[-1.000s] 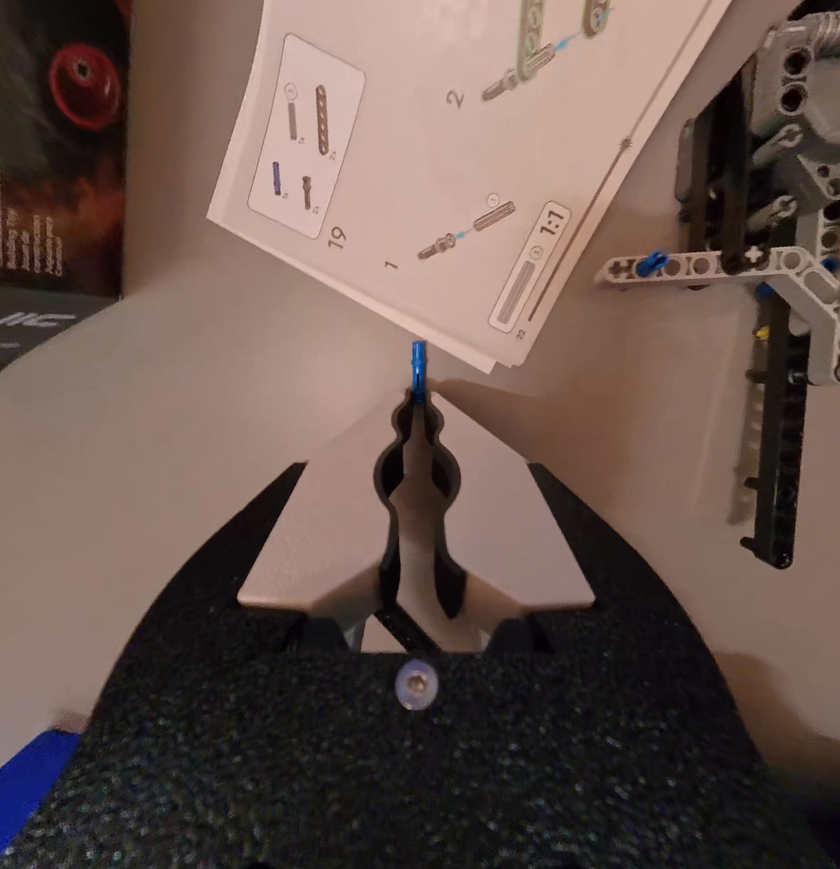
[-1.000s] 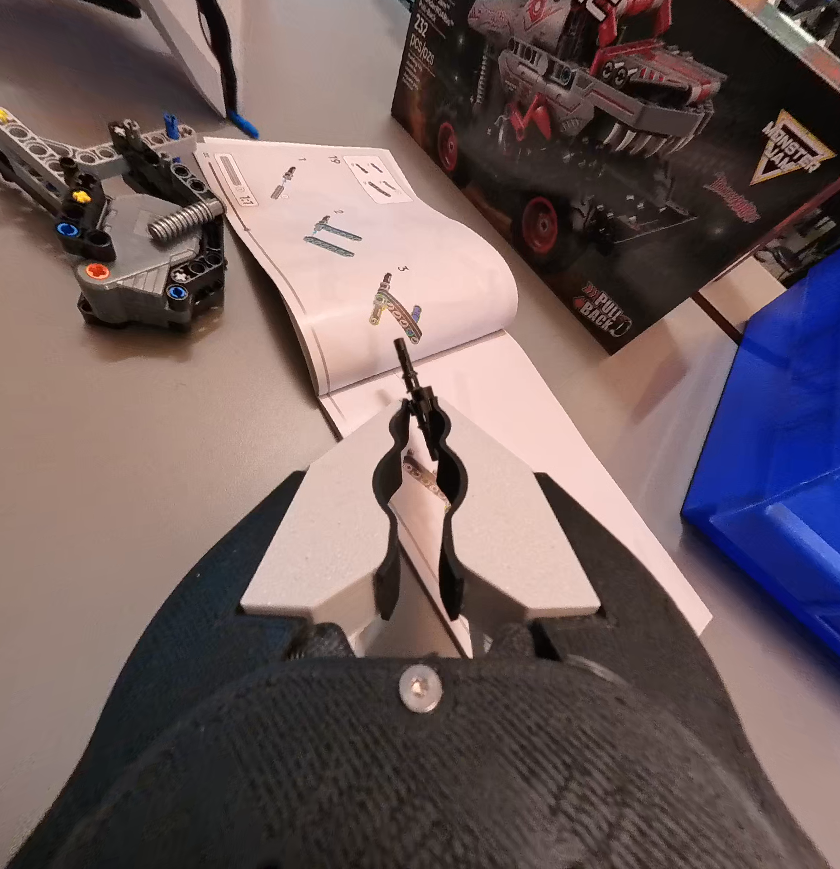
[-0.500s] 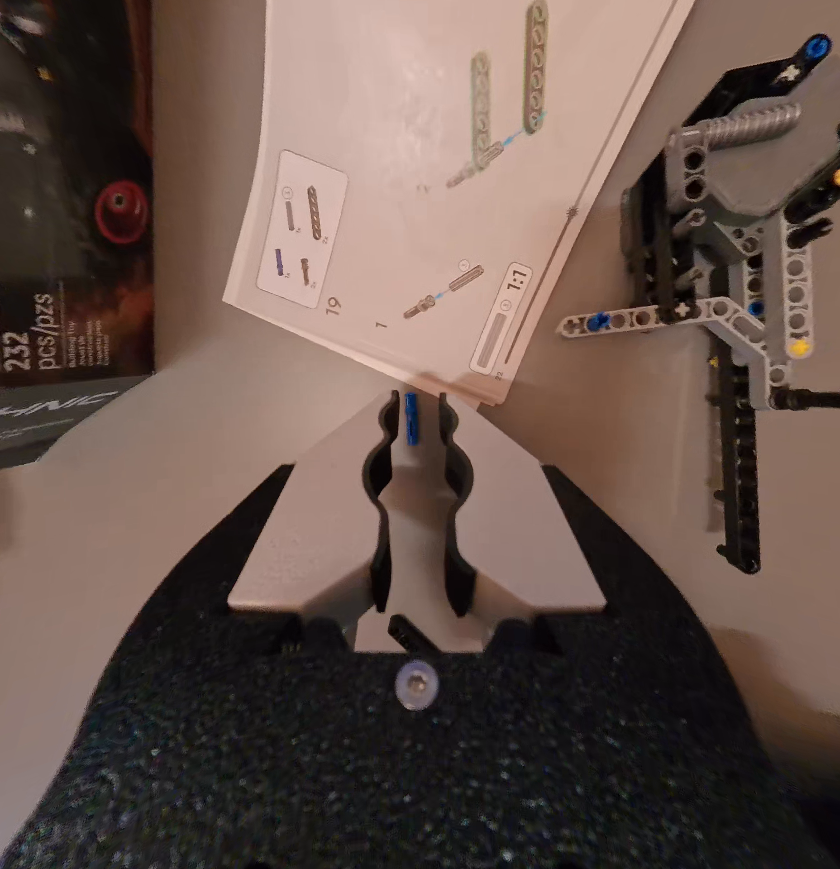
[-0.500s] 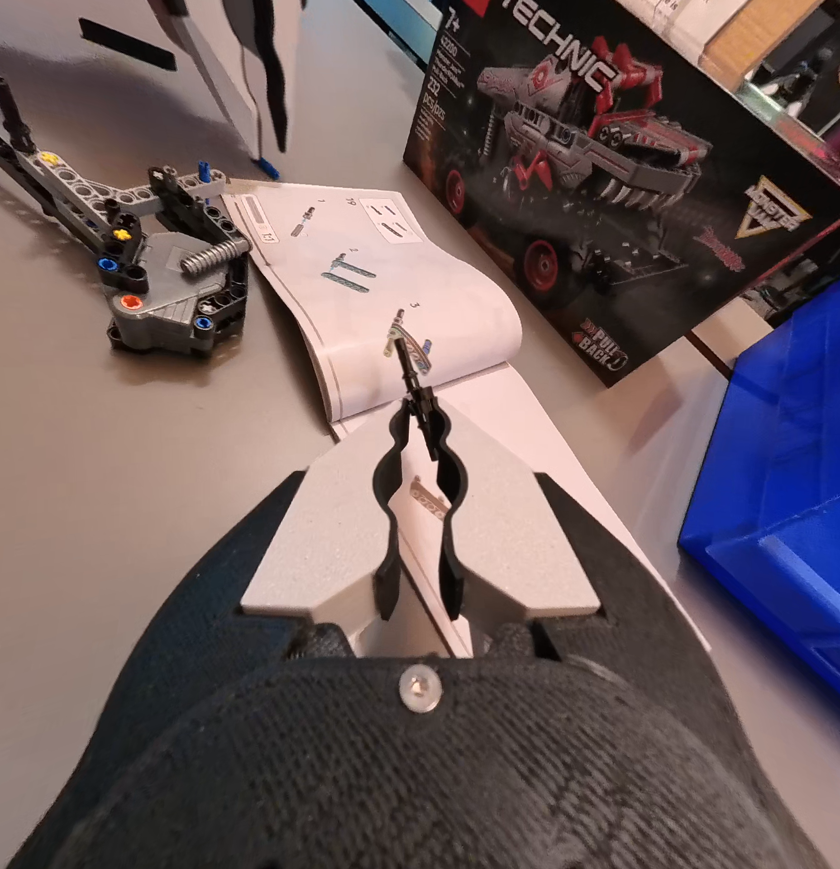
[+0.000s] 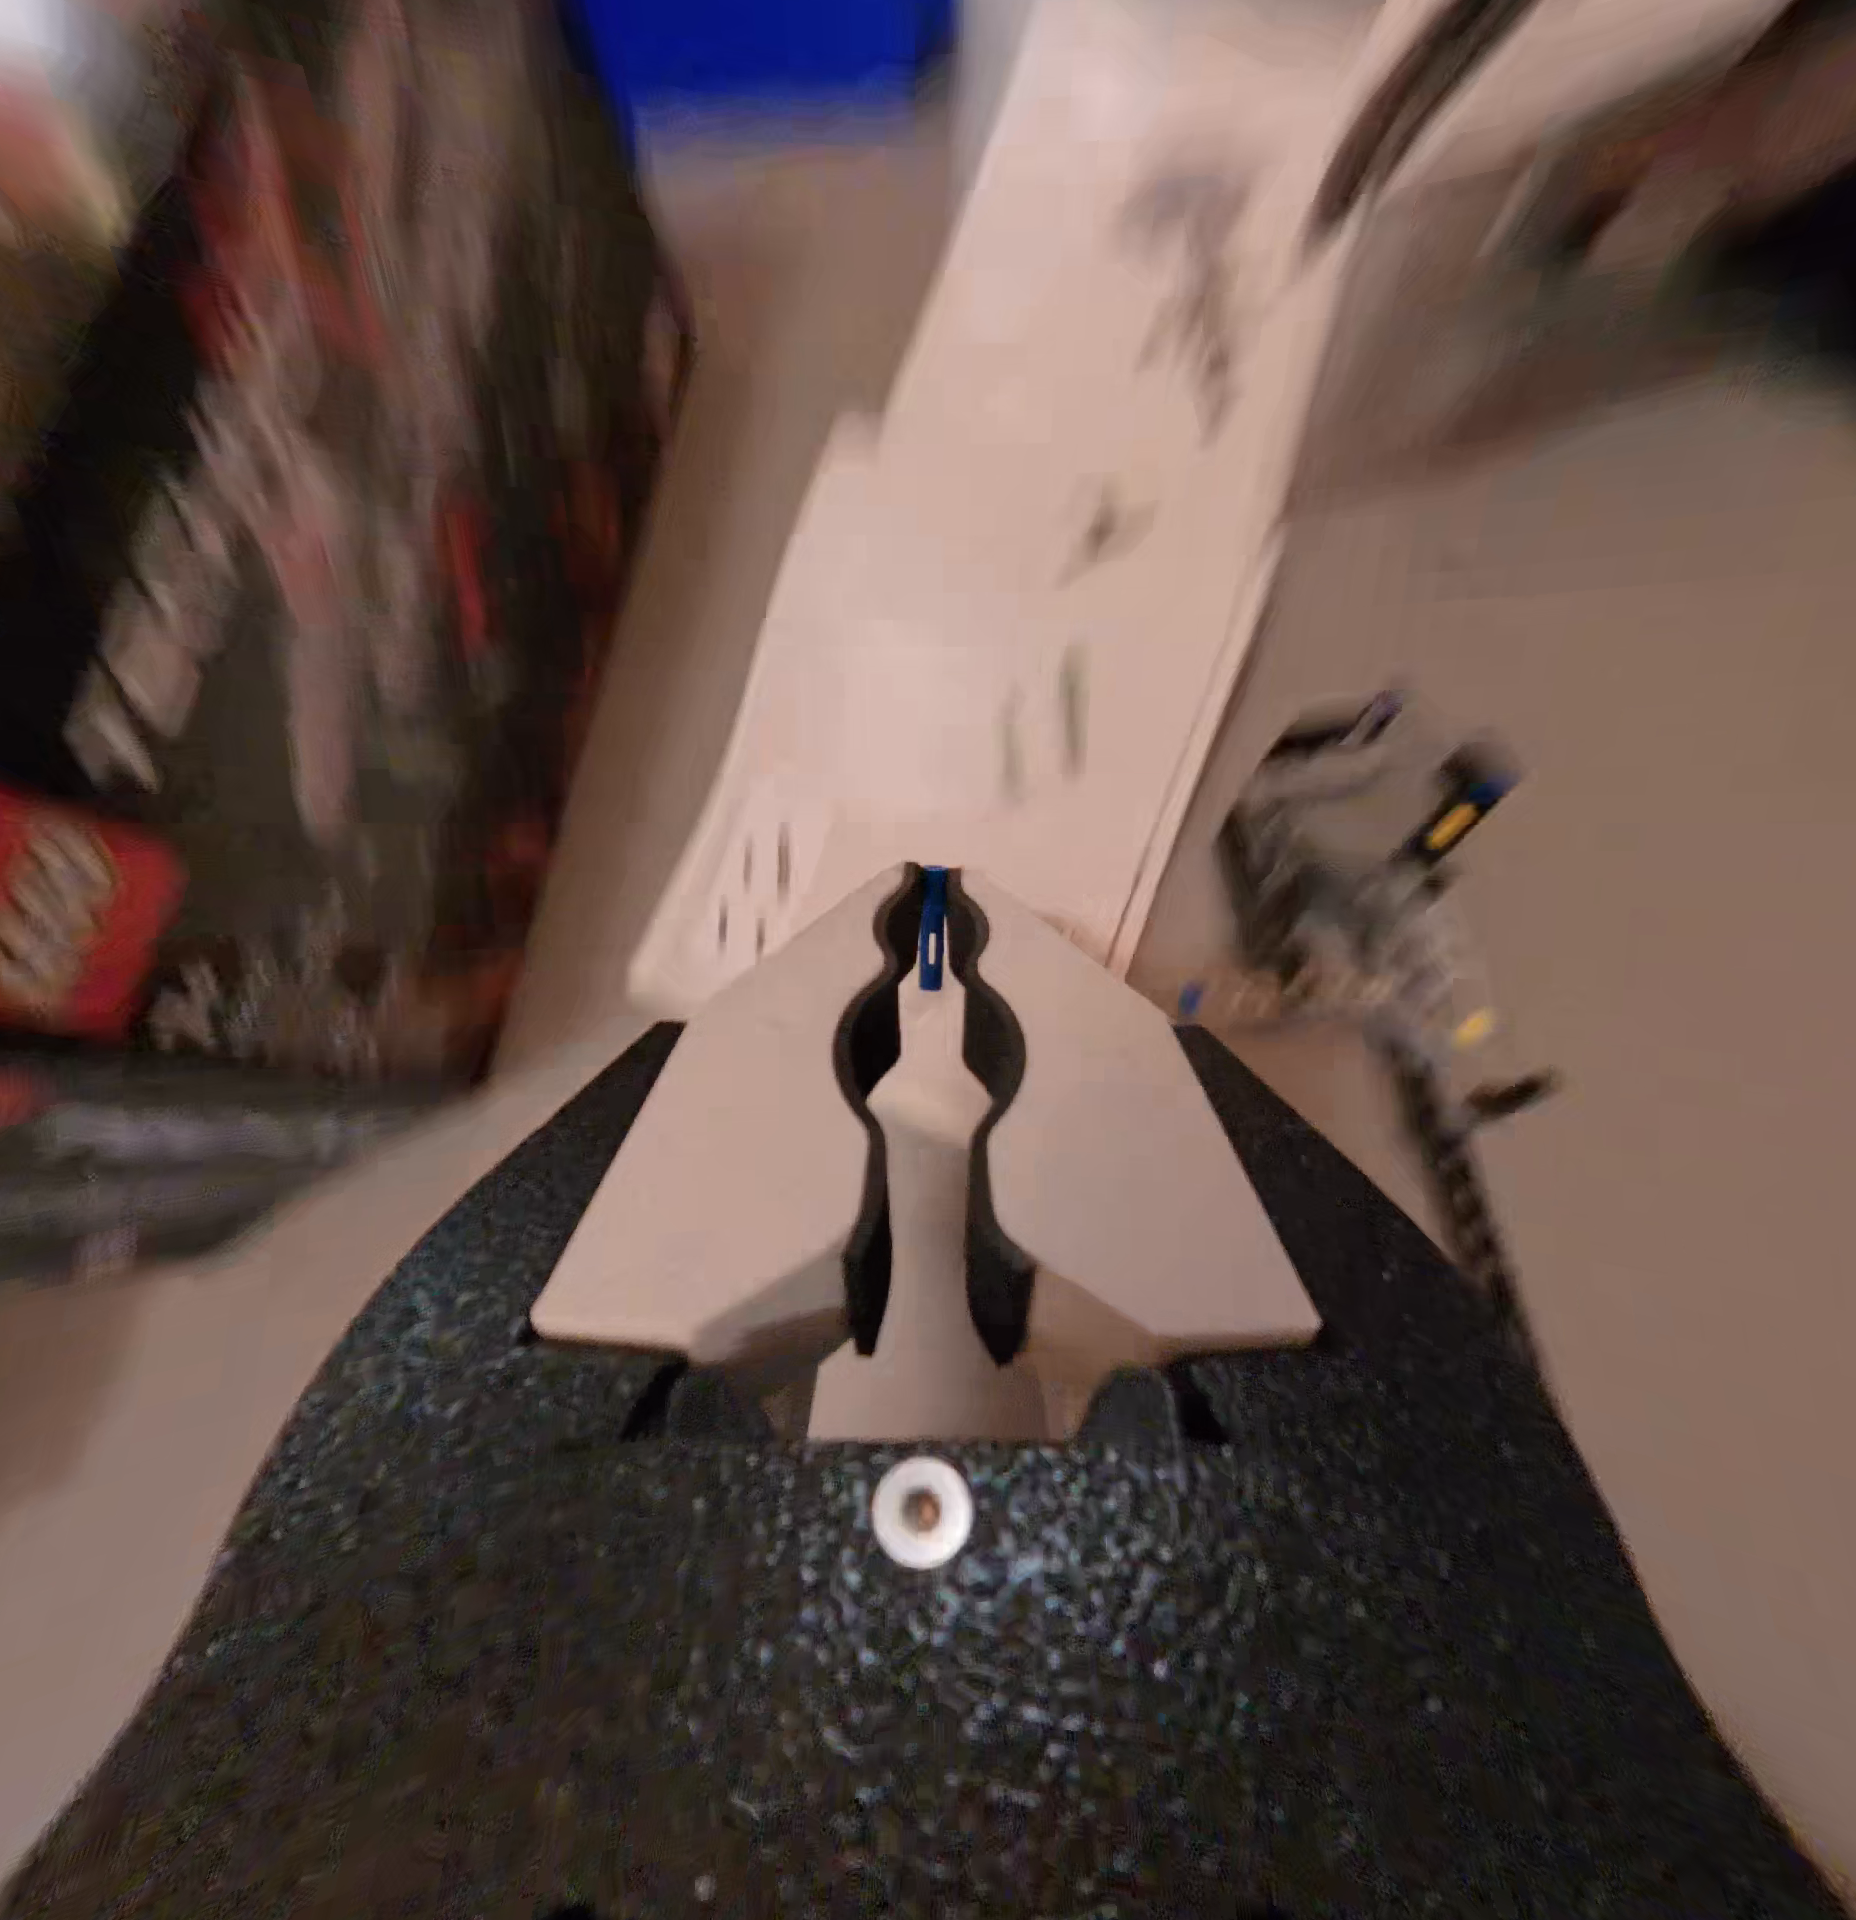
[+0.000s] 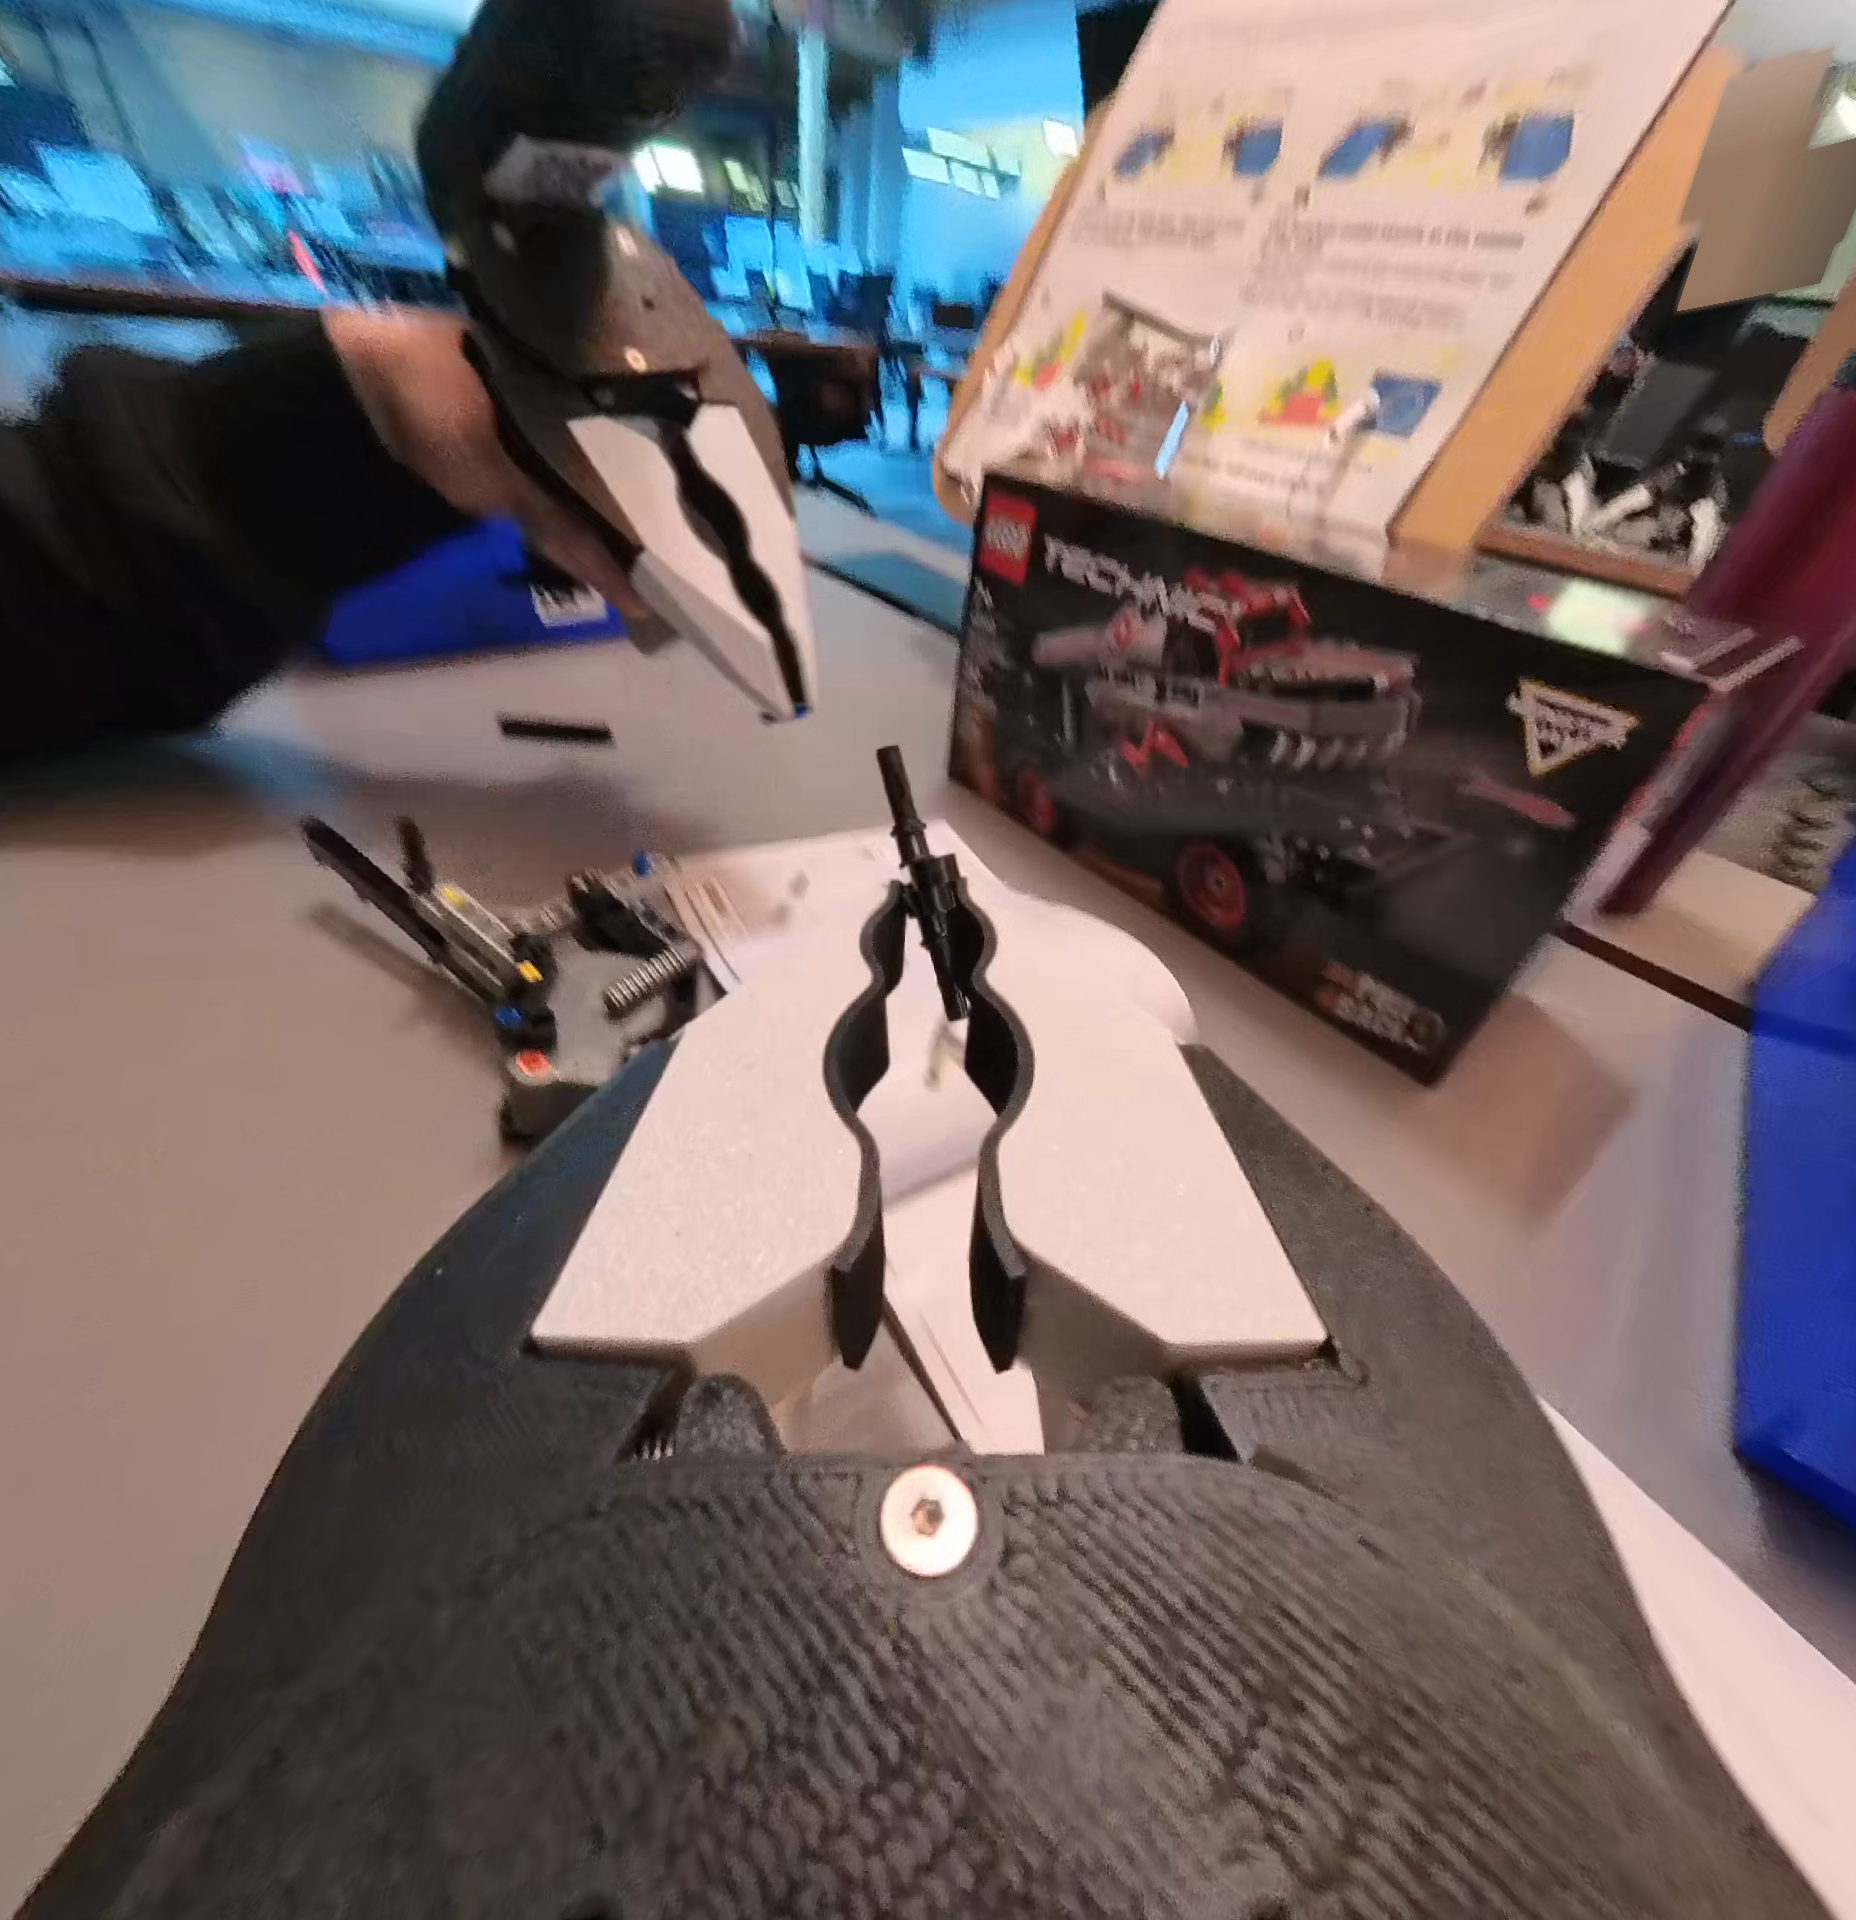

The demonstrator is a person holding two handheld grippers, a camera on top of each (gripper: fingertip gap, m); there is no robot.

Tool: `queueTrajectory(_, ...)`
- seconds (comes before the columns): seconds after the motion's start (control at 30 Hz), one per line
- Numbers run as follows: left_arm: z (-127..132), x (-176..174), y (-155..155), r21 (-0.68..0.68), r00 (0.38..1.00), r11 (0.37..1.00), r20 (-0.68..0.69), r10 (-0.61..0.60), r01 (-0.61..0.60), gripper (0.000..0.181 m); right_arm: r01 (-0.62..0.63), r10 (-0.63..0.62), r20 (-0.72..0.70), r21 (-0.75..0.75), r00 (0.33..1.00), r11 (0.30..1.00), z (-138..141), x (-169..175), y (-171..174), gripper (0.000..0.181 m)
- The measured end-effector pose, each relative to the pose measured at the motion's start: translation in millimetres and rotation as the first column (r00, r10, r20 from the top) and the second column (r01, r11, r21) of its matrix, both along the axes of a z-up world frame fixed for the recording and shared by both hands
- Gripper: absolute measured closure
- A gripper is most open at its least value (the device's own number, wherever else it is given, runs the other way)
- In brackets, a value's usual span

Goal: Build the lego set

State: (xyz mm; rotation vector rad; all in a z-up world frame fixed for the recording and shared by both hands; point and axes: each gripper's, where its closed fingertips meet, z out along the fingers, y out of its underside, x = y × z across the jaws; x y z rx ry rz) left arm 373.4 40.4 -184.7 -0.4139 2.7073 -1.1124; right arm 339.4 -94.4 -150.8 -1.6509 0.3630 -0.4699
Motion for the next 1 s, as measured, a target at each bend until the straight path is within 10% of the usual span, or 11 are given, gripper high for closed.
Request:
queueTrajectory(0.03,28,-7,-19,-0.16,0.997,0.986,0.056,-0.047,0.055,0.18,-0.027,0.027,-0.002,0.062,1.0,0.998,9,-3,5,0.176)
queueTrajectory(0.2,137,-63,-71,-0.675,0.95,0.673,0.271,-0.155,0.303,0.179,-0.168,0.171,0.019,0.301,0.985,0.939,47,-24,39,0.175)
queueTrajectory(0.37,164,-91,-77,-0.797,0.931,0.48,0.31,-0.194,0.366,0.179,-0.223,0.213,0.074,0.458,0.974,0.861,73,-40,69,0.176)
queueTrajectory(0.7,178,-78,-78,-0.852,0.94,0.478,0.314,0.137,0.215,0.179,0.176,-0.264,0.156,0.427,0.952,0.887,92,-23,64,0.176)
queueTrajectory(1.0,171,-89,-90,-0.861,0.928,0.479,0.306,0.215,0.173,0.179,0.247,-0.354,0.217,0.402,0.91,0.882,102,-28,66,0.176)
